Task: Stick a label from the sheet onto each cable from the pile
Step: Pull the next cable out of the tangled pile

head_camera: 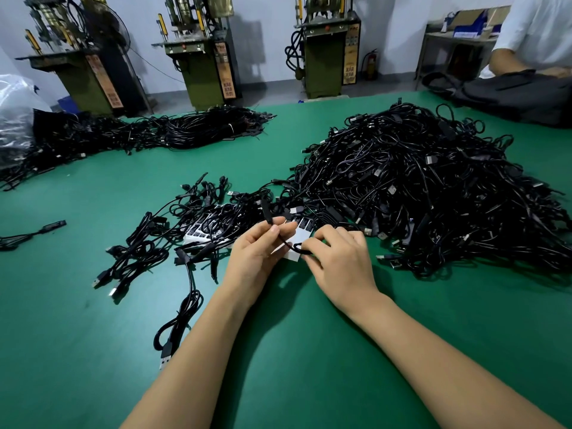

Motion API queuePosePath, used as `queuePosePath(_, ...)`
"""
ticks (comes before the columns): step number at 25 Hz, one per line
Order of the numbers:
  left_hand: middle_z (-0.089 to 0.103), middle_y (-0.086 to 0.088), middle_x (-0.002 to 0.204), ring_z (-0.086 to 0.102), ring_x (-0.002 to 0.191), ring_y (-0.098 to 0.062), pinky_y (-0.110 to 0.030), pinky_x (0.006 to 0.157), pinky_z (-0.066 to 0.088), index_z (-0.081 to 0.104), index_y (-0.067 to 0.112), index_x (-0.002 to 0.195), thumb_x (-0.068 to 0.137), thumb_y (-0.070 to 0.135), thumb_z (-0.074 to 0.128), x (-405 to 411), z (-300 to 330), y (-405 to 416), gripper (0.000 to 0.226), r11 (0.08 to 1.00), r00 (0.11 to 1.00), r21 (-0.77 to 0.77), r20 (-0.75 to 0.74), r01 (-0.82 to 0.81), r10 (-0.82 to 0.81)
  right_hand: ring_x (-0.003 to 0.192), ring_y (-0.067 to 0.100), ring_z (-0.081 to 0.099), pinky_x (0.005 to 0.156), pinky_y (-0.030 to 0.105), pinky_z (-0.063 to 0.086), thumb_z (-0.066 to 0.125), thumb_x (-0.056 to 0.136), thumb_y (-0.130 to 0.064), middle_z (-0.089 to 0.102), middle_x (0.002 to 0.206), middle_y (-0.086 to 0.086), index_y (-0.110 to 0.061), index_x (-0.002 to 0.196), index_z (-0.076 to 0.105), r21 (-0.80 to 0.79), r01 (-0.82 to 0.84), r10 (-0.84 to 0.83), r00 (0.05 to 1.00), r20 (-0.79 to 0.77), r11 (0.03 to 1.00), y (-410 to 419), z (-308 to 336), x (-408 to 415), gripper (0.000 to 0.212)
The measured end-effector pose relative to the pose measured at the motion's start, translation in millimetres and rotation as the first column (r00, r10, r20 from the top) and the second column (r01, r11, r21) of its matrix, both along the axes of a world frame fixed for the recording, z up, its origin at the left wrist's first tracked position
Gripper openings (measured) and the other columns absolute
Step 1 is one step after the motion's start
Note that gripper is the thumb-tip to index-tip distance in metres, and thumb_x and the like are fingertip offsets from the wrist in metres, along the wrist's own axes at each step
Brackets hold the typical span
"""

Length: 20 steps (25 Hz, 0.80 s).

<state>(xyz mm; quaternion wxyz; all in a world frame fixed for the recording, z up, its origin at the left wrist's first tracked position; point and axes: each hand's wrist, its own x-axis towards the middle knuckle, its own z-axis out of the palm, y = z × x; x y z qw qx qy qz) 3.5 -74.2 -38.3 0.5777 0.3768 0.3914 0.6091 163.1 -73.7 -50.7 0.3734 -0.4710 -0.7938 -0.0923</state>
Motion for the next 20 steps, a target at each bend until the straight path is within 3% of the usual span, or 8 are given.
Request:
queuePosePath(9, 0.075, -0.005, 0.095, 0.071, 0.085, -0.014, -0.023, 0.072, 0.055, 0.065, 0.010, 0.102, 0.093, 0.009, 0.052, 1.8, 0.8, 0.0, 0.016, 0.999, 0.999, -0.013, 0.039, 0.037, -0.037, 0.077, 0.029, 0.060, 0.073, 0.039, 0.042, 0.077, 0.072, -0.017, 0.061, 0.082, 0.004, -0.013, 0.080, 0.069, -0.131, 0.048, -0.053, 0.998, -0.029, 0.990, 2.4, -2.6, -1.0, 0.012)
queuePosePath(13, 0.074, -0.007, 0.085, 0.068, 0.068, -0.012, -0.023, 0.066, 0.056, 0.060, 0.008, 0.097, 0.092, 0.006, 0.054, 1.0, 1.4, 1.1, 0.008, 0.999, 0.996, -0.024, 0.084, -0.035, 0.037, 0.090, 0.027, 0.059, 0.077, 0.037, 0.035, 0.067, 0.084, -0.040, 0.063, 0.093, 0.002, -0.017, 0.099, 0.065, -0.239, 0.189, -0.184, 0.982, 0.042, 0.953, 4.0, -5.5, -0.2, 0.028)
queuePosePath(16, 0.065, 0.000, 0.068, 0.058, 0.053, -0.006, -0.019, 0.055, 0.052, 0.054, 0.011, 0.093, 0.098, 0.007, 0.048, -3.7, 2.1, 4.1, 0.008, 0.986, 0.980, -0.061, 0.116, -0.155, 0.161, 0.094, 0.024, 0.058, 0.079, 0.036, 0.034, 0.059, 0.086, -0.055, 0.063, 0.097, -0.001, -0.020, 0.104, 0.062, -0.284, 0.178, -0.172, 0.984, 0.045, 0.942, 5.7, -3.3, 0.6, 0.040)
queuePosePath(18, 0.051, 0.002, 0.062, 0.045, 0.046, -0.002, -0.015, 0.047, 0.043, 0.056, 0.009, 0.092, 0.101, 0.011, 0.044, -2.8, -0.1, 5.3, 0.016, 0.957, 0.959, -0.052, -0.022, -0.285, 0.284, 0.088, 0.024, 0.058, 0.077, 0.035, 0.038, 0.055, 0.085, -0.062, 0.063, 0.089, 0.001, -0.017, 0.096, 0.064, -0.291, 0.033, -0.026, 0.999, 0.028, 0.956, 4.8, -0.4, 0.2, 0.046)
queuePosePath(20, 0.043, 0.004, 0.062, 0.038, 0.047, -0.002, -0.017, 0.047, 0.036, 0.057, 0.010, 0.091, 0.103, 0.016, 0.042, 0.6, -5.0, 5.0, 0.021, 0.916, 0.876, 0.020, -0.286, -0.401, 0.389, 0.082, 0.026, 0.059, 0.071, 0.035, 0.044, 0.054, 0.086, -0.061, 0.061, 0.082, 0.004, -0.012, 0.089, 0.065, -0.323, -0.149, 0.160, 0.987, 0.009, 0.935, 1.9, 1.7, 0.5, 0.050)
